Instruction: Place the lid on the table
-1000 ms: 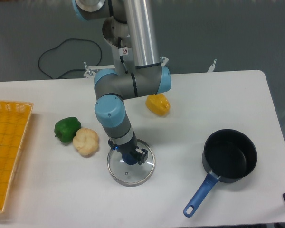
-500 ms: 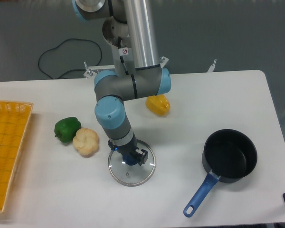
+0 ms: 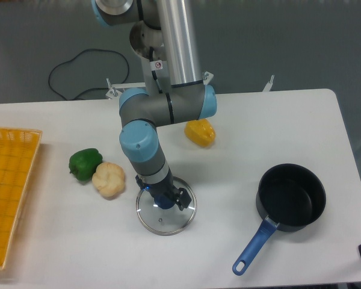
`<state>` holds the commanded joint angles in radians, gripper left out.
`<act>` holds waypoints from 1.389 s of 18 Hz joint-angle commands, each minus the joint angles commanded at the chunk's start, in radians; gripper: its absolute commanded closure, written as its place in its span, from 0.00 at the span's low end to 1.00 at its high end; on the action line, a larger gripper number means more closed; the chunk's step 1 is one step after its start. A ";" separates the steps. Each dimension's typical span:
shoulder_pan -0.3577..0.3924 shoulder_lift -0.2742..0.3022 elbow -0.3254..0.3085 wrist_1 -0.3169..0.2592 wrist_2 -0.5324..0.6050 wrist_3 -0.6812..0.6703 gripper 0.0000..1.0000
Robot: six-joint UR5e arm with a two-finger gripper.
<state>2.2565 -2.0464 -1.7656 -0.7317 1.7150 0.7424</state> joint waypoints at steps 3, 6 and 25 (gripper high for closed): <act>0.005 0.037 0.003 -0.009 0.024 0.011 0.00; 0.009 0.067 0.003 -0.034 0.028 0.032 0.00; 0.402 0.218 0.245 -0.588 -0.110 0.571 0.00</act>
<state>2.6583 -1.8285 -1.5202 -1.3192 1.6045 1.3130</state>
